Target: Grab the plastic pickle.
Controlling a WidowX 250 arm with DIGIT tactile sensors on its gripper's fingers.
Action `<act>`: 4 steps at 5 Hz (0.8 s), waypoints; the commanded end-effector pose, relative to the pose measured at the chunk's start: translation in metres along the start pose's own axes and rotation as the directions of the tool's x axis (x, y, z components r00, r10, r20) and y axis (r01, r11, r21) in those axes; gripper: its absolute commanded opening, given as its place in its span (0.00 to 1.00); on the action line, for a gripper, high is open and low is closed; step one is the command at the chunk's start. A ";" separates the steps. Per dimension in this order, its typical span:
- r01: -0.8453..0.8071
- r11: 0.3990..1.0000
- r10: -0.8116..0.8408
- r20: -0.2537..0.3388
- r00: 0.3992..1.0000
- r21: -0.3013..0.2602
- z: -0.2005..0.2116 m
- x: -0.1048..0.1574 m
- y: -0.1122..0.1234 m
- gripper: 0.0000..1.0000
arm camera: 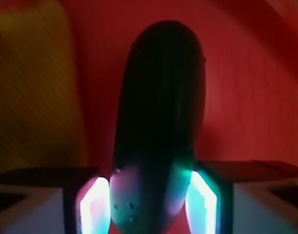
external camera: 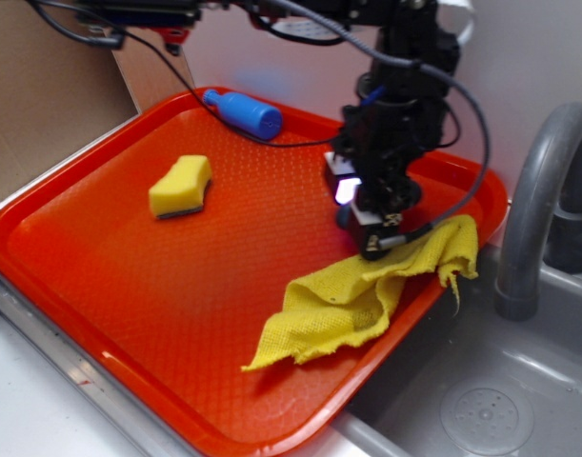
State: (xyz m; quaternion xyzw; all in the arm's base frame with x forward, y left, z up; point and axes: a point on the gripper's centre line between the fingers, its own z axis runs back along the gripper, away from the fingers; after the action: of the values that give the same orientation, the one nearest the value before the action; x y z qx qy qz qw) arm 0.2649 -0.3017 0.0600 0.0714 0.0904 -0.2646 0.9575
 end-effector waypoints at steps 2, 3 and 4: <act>-0.504 0.847 0.531 0.212 0.821 -0.169 0.112 -0.144 0.059 0.00; -0.599 0.775 0.632 0.228 0.741 -0.201 0.129 -0.173 0.082 0.00; -0.684 0.705 0.706 0.289 0.647 -0.189 0.142 -0.192 0.093 0.00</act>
State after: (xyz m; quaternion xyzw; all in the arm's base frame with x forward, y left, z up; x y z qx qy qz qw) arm 0.1909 -0.1310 0.2415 0.0378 -0.0824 0.1127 0.9895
